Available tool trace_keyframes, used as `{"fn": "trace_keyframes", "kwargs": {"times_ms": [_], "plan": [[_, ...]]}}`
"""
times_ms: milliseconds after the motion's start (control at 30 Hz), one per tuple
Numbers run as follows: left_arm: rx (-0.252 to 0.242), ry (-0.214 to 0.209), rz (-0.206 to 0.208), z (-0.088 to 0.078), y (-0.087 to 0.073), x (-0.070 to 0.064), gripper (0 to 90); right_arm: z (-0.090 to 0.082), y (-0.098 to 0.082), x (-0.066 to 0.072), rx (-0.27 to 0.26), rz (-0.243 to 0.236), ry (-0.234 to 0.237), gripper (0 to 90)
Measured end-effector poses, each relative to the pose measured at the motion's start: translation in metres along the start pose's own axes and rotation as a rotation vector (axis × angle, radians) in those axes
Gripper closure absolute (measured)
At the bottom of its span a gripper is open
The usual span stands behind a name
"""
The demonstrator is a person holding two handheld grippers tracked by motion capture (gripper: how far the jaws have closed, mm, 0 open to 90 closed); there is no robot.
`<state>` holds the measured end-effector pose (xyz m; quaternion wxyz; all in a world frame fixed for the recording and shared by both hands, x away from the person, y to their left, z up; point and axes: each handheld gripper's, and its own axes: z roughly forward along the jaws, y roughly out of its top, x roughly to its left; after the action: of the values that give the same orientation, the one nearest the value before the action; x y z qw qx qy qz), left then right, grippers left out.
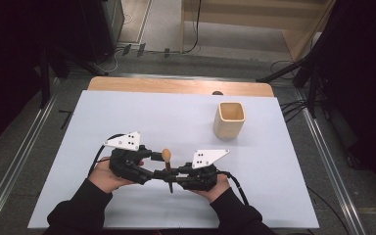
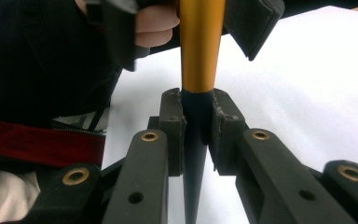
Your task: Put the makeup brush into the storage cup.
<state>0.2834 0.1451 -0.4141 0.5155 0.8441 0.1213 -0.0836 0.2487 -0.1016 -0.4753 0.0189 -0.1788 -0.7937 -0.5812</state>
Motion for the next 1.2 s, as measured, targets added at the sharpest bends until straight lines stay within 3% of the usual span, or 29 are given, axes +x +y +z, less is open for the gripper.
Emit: {"fn": "trace_keyframes", "kwargs": {"times_ms": [300,533,733,967,1200], "plan": [[0.001,0.044,0.034,-0.006,-0.004,-0.002,28.5,-0.011,0.002,-0.003,-0.015,-0.017,-0.031,78.4],[-0.021,0.040,0.010,-0.009,-0.012,-0.002,27.2,-0.025,0.003,-0.007,-0.032,-0.015,-0.083,78.4],[0.005,0.044,0.038,-0.007,-0.018,-0.005,26.8,-0.033,0.004,-0.009,-0.044,-0.011,-0.105,78.4],[-0.028,0.113,0.091,-0.009,-0.029,-0.007,24.7,-0.041,0.005,-0.009,-0.042,-0.021,-0.122,78.4],[-0.077,0.165,0.101,-0.018,-0.039,-0.008,22.4,-0.053,0.007,-0.012,-0.051,-0.010,-0.153,78.4]]}}
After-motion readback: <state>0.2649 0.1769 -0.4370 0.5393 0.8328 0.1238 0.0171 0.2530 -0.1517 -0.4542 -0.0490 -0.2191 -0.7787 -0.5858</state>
